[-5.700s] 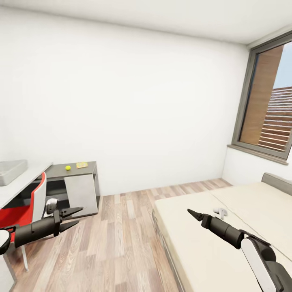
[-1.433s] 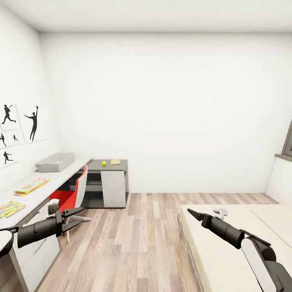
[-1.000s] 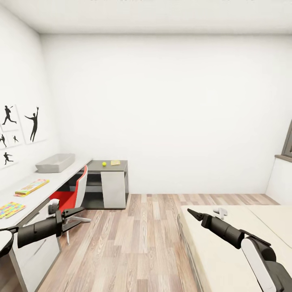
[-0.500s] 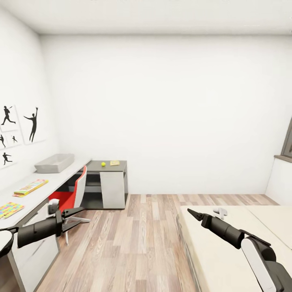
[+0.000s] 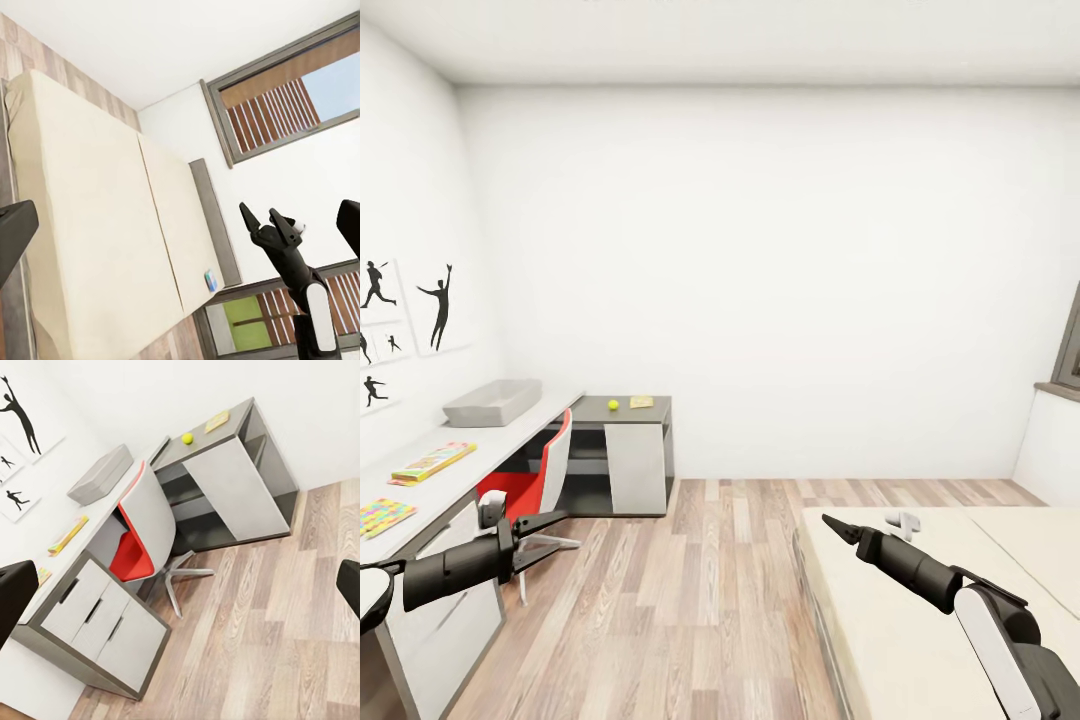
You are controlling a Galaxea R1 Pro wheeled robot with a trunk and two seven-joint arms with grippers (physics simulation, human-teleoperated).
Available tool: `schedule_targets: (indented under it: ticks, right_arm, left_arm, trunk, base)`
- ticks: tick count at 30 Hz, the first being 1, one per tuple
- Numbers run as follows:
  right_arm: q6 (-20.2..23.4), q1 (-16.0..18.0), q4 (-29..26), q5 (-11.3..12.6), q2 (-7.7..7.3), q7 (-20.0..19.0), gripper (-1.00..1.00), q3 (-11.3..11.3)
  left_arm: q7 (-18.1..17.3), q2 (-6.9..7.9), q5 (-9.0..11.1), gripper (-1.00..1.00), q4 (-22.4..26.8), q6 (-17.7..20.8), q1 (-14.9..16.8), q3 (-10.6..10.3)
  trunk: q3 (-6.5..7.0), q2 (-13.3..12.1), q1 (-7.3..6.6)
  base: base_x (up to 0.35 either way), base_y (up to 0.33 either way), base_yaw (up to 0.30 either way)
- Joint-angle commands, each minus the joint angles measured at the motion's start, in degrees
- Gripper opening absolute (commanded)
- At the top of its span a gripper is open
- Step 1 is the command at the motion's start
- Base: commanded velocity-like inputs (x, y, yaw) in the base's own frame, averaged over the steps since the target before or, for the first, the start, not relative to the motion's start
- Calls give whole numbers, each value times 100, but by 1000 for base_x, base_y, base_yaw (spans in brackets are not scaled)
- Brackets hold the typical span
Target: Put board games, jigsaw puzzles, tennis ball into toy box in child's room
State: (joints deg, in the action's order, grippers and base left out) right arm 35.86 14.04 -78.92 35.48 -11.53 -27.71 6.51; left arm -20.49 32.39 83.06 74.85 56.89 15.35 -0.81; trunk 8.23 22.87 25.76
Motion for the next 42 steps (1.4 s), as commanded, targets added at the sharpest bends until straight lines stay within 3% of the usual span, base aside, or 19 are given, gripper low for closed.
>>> schedule_targets:
  ticks: [1, 18, 42]
  right_arm:
    - [44, 2, -1, 29, 1, -6, 100, 9]
    - [44, 2, -1, 29, 0, -6, 100, 9]
    - [44, 2, -1, 29, -3, -6, 100, 9]
  left_arm:
    - [-43, 4, -27, 100, -5, 6, 4, -7]
    - [-43, -67, -31, 100, -5, 6, 4, -7]
    - [-43, -75, -45, 100, -4, 6, 4, -7]
  trunk:
    - [-3, 5, 2]
    - [-3, 5, 2]
    - [-3, 5, 2]
  base:
    - [0, -3, 0]
    - [-20, -92, 0]
    - [-21, -6, 0]
